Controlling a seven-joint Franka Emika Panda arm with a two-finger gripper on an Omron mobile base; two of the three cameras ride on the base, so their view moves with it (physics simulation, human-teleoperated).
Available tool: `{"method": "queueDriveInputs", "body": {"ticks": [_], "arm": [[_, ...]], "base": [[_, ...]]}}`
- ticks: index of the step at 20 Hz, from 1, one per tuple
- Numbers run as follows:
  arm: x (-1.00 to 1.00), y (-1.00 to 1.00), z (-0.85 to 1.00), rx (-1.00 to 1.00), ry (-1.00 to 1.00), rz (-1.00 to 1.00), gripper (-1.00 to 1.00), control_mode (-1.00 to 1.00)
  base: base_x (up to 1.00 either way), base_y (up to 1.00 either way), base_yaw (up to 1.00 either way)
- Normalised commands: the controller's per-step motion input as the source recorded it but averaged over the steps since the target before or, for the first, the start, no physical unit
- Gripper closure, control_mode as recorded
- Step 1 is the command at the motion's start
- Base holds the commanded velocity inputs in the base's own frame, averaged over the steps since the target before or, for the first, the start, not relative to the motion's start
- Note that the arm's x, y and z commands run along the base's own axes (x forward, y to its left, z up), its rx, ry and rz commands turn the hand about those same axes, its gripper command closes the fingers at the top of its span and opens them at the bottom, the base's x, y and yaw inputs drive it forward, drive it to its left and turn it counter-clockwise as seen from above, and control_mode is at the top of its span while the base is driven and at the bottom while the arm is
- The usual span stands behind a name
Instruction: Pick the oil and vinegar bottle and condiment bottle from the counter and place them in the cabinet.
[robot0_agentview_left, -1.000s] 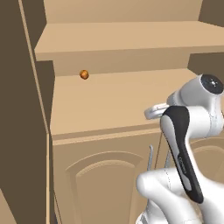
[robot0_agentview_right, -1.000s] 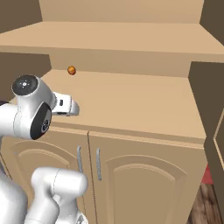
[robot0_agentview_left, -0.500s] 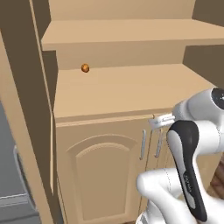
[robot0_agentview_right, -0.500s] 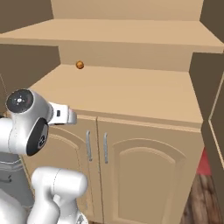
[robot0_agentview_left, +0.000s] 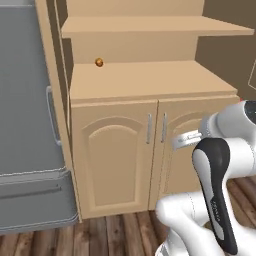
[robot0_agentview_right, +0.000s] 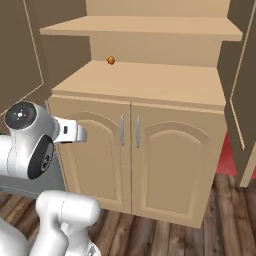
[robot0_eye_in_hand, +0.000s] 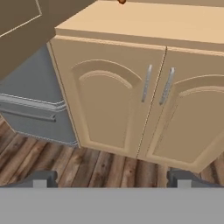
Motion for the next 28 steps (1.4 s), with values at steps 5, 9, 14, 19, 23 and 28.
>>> {"method": "queueDriveInputs", "body": {"ticks": [5, 9, 14, 19, 23, 28], "arm": [[0.00, 0.00, 0.00, 0.00, 0.00, 0.00, -1.00, 1.00], [0.00, 0.00, 0.00, 0.00, 0.00, 0.00, -1.00, 1.00], [0.00, 0.00, 0.00, 0.00, 0.00, 0.00, -1.00, 1.00], [0.00, 0.00, 0.00, 0.00, 0.00, 0.00, -1.00, 1.00], [0.00, 0.00, 0.00, 0.00, 0.00, 0.00, -1.00, 1.00], [0.00, 0.00, 0.00, 0.00, 0.00, 0.00, -1.00, 1.00]], "base": [[-0.94, 0.18, 0.09], [-0.75, 0.80, 0.05], [-0.60, 0.99, 0.05], [-0.49, 1.00, 0.02], [-0.42, 1.00, 0.00], [-0.35, 1.00, 0.00]]}}
